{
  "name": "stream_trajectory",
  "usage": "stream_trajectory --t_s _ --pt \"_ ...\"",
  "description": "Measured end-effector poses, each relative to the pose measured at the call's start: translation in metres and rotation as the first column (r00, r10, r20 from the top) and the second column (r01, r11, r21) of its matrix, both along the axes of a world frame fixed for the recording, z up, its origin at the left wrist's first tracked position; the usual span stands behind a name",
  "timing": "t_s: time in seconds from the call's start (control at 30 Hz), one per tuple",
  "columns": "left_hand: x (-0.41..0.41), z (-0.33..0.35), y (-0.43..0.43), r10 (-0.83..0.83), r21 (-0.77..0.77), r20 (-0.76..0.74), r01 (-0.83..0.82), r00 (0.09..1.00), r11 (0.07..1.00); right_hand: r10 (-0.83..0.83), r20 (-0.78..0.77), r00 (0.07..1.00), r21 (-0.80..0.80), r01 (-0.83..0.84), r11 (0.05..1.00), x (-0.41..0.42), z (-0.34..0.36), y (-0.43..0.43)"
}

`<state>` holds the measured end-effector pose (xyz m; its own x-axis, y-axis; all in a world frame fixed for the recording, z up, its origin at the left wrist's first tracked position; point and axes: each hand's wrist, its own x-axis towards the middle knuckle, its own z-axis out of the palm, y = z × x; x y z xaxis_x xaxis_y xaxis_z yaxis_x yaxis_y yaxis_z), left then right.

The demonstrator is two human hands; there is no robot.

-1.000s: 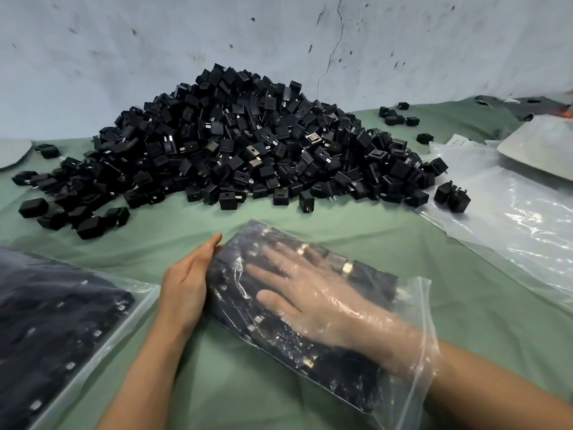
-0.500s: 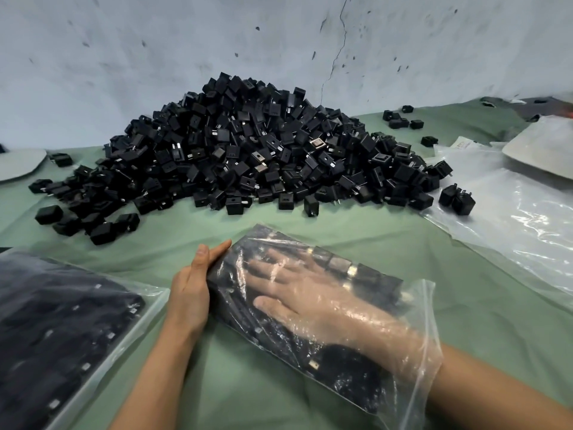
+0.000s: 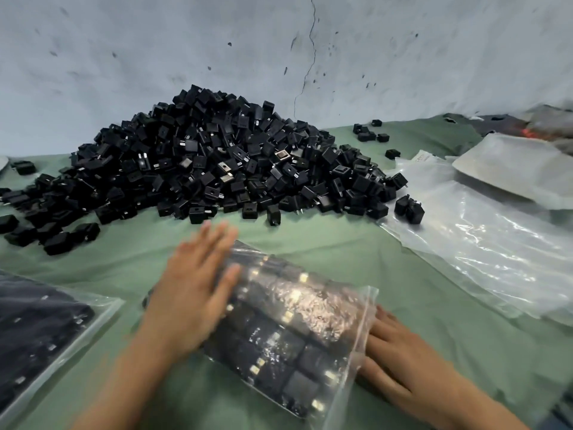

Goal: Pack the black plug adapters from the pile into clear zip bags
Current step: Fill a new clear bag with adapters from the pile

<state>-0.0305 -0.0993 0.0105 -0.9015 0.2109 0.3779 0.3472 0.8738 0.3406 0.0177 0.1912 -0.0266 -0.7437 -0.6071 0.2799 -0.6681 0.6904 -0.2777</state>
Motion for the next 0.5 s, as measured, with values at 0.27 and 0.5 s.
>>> stream_trajectory --t_s 0.27,0.5 --pt "-0.016 -0.008 0.098 -0.144 -0.339 0.321 0.256 0.936 0.905 -0.559 -0.005 0.829 -0.619 0.436 0.653 -0.025 0.01 0.059" --pt "-0.005 -0.032 0.104 -0.12 -0.388 0.387 0.28 0.914 0.878 -0.696 0.232 0.679 -0.492 0.7 0.518 -0.152 0.011 0.078"
